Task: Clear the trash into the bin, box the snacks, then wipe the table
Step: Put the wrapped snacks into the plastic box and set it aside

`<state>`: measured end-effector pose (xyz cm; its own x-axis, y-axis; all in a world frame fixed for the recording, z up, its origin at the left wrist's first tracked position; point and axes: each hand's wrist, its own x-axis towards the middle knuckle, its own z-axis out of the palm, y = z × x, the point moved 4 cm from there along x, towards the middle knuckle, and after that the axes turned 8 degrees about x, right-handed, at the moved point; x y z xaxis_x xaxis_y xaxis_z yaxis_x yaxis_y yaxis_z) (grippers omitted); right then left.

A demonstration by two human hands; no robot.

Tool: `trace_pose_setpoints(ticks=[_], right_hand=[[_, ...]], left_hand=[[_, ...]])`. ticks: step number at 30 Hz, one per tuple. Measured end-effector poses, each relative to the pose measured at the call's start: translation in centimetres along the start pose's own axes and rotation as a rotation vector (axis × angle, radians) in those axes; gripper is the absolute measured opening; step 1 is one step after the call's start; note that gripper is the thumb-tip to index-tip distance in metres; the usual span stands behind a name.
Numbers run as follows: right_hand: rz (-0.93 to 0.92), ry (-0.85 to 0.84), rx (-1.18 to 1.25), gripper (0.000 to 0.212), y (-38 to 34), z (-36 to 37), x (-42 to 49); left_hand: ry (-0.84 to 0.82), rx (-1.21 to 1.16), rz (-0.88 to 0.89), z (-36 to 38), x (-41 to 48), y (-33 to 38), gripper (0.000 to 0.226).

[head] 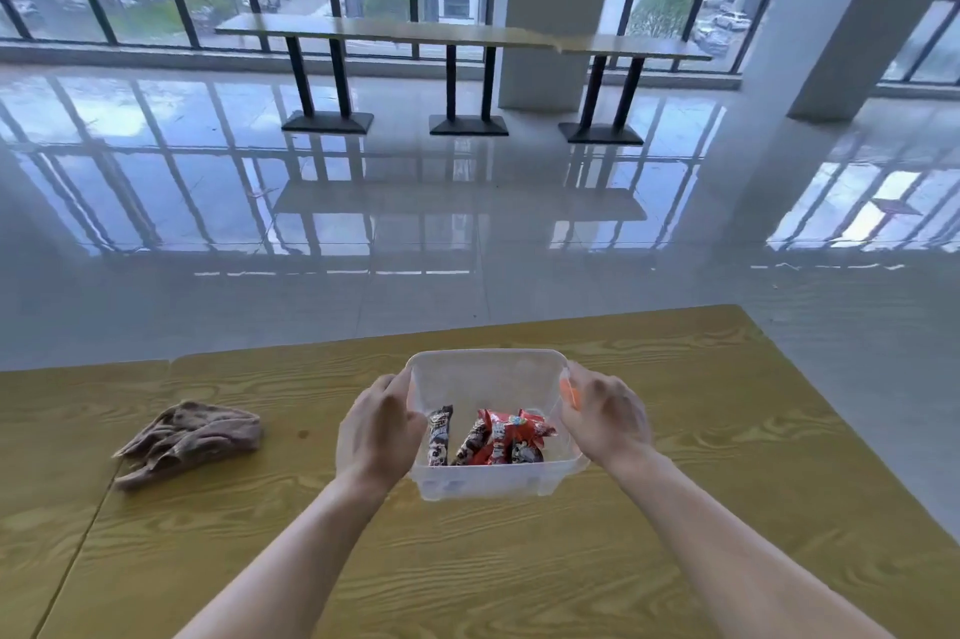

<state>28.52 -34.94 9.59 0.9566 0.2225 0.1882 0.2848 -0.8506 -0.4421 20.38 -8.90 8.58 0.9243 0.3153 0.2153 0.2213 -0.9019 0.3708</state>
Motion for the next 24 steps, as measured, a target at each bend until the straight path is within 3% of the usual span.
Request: trace_pose_setpoints(ticks=[8,20,24], right_hand=[[0.079,0.059,-0.006,0.024,9.1,-4.2,2.9],[0.15,0.031,-0.035,0.014,23.3,-7.1,12.2],[0.125,0.035,-0.037,0.022,26.5,-7.1,15.2]], left_hand=[[-0.054,-0.043,0.094,5.2,4.4,9.3,0.035],[-0.09,-0.067,0.096,14.5,11.6,22.0,0.032],[-0.115,-0.038,0.096,17.0,14.0,24.7,0.035]])
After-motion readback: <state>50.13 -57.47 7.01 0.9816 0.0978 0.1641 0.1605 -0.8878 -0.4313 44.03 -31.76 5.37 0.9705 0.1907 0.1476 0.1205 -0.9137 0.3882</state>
